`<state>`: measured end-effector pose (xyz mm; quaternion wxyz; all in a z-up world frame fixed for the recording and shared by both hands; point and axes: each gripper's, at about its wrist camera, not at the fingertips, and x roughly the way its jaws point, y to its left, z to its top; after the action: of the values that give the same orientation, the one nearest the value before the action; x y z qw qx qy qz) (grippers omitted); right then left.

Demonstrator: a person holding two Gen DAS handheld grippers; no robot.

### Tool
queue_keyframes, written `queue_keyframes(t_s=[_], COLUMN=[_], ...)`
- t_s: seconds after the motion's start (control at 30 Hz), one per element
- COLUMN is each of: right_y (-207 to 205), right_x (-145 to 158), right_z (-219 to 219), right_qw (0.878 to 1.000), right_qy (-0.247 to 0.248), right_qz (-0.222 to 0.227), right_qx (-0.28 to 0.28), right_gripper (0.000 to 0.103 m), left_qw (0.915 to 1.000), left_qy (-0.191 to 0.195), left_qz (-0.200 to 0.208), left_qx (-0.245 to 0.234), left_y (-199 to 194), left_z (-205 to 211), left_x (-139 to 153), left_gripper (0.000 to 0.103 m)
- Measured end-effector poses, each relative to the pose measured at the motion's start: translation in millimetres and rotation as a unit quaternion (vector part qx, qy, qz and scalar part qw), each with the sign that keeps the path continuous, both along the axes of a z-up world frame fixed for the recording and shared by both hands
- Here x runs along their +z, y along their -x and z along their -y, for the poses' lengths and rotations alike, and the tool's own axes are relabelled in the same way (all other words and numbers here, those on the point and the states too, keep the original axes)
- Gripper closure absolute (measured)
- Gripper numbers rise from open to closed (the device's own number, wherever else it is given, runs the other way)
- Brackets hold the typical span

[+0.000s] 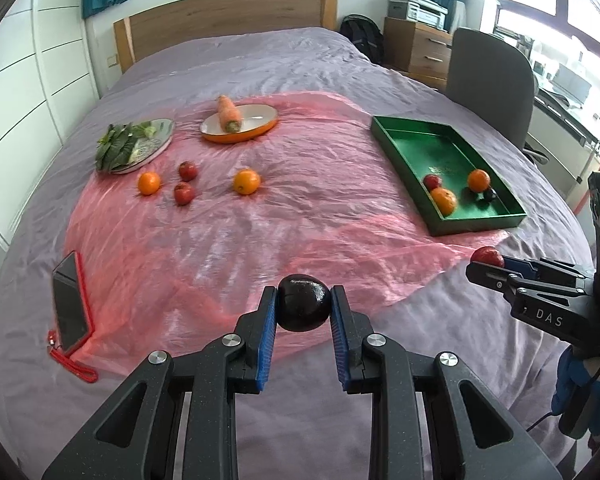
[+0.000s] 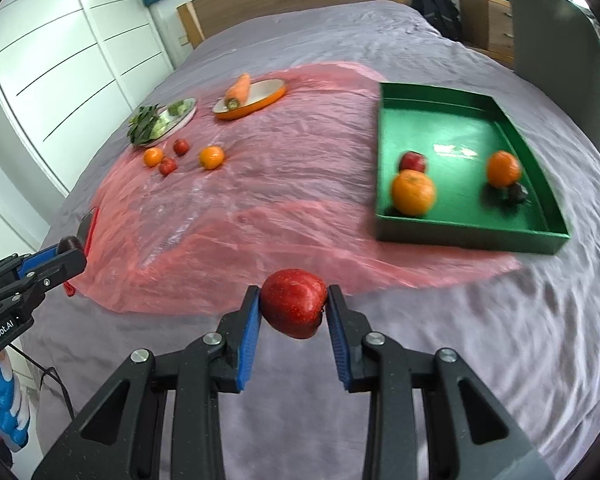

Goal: Organize fruits
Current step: 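Lift the plum and tomato and carry both toward the green tray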

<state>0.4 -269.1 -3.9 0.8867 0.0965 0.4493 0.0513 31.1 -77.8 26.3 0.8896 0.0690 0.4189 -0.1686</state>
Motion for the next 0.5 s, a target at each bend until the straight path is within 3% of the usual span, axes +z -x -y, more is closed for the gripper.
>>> queue_keyframes(t_s=[0.5], right_y=[16], right_x=[-7], right_z=[113], right_qw=[0.997], right_qy=[-0.005], right_qz=[0.005], right_qx=[-0.078], right_gripper=[0.059], left_qw=[0.9980], left_qy=[0.008], left_qz=[-0.027], left_qx=[-0.056], left_y=[-31], left_z=[98], left_x=[-6], left_gripper=[0.081])
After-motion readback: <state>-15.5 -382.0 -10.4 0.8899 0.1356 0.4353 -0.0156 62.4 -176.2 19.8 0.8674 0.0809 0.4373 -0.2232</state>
